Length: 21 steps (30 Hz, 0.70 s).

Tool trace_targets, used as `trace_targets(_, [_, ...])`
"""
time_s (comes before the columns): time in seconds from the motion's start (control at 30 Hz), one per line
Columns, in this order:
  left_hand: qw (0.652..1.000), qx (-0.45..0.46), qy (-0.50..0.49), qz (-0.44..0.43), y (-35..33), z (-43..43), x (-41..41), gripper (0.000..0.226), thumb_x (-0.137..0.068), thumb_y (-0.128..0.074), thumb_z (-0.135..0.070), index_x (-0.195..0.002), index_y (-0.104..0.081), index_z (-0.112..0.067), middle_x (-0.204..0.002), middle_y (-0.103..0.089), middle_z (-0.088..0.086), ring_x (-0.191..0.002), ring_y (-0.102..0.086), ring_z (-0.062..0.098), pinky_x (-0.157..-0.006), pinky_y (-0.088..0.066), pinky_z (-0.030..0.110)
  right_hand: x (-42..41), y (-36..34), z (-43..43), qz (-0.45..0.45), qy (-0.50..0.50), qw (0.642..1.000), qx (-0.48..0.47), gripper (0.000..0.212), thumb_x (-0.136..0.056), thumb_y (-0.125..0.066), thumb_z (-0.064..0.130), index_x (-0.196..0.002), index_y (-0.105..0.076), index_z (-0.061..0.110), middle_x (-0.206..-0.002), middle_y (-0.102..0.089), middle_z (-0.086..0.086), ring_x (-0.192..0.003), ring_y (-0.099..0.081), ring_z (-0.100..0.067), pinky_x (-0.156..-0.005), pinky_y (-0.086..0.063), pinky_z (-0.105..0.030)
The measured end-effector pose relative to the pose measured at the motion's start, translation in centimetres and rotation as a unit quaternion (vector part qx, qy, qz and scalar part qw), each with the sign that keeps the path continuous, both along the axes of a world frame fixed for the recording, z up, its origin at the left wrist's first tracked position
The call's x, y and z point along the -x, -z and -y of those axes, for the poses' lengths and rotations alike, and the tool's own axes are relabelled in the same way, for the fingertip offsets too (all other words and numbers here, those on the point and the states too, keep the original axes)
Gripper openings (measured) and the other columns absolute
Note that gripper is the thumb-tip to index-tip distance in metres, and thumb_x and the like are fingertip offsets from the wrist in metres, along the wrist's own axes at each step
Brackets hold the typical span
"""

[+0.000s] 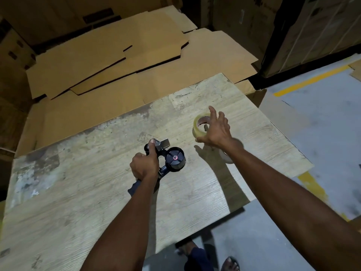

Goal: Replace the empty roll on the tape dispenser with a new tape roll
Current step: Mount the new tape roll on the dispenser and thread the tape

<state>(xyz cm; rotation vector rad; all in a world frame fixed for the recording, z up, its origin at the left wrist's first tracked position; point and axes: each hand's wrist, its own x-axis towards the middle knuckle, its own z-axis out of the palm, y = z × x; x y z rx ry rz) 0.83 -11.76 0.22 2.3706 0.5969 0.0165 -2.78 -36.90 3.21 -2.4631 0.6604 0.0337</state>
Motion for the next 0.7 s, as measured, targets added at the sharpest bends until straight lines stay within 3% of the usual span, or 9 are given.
trace_targets(0.23, [1.0,0.022,-0.013,0.008,0.1,0.0,0.0,0.081,-0.083,-0.053,-0.083,-0.066,-0.053,-0.003,-0.064,-0.056,0.008,-0.06,-0.053,0.026,-0.05,-0.035,0.029,-1.7,0.0,-0.1,-0.044,0.036,0.998,-0.008,0.132,-0.062,-0.088,0.059,-0.161,-0.01,0.017,-0.153,-0.033,-0.022,-0.142,-0.034,-0.043,-0.109,-0.044,-0.054])
trace_targets(0.37, [0.999,0.039,-0.018,0.005,0.2,0.0,-0.1,0.079,-0.081,-0.055,-0.083,-0.063,-0.051,-0.006,-0.06,-0.053,0.005,-0.055,-0.051,0.023,-0.049,-0.036,0.028,-1.8,0.4,-0.5,-0.048,0.074,0.996,-0.017,0.119,-0.063,-0.088,0.055,-0.153,-0.029,0.004,-0.146,-0.041,-0.021,-0.137,-0.039,-0.04,-0.103,-0.046,-0.048])
trace_targets(0.5, [0.999,0.047,-0.018,-0.003,-0.1,0.0,-0.1,0.078,-0.079,-0.054,-0.085,-0.059,-0.045,-0.011,-0.059,-0.052,0.004,-0.054,-0.051,0.023,-0.049,-0.033,0.026,-1.5,1.3,-0.5,-0.03,0.071,0.997,-0.006,0.115,-0.055,-0.083,0.071,-0.146,-0.048,0.011,-0.145,-0.047,-0.016,-0.134,-0.045,-0.037,-0.104,-0.044,-0.043])
trace_targets(0.7, [0.998,0.043,-0.034,-0.014,-0.6,-2.4,-0.8,0.079,-0.079,-0.052,-0.087,-0.064,-0.05,-0.009,-0.065,-0.058,0.007,-0.062,-0.059,0.029,-0.051,-0.036,0.029,1.4,-1.9,-3.7,0.043,0.055,0.994,-0.087,0.126,-0.064,-0.095,0.042,-0.161,-0.022,0.01,-0.153,-0.038,-0.021,-0.142,-0.039,-0.036,-0.108,-0.041,-0.043])
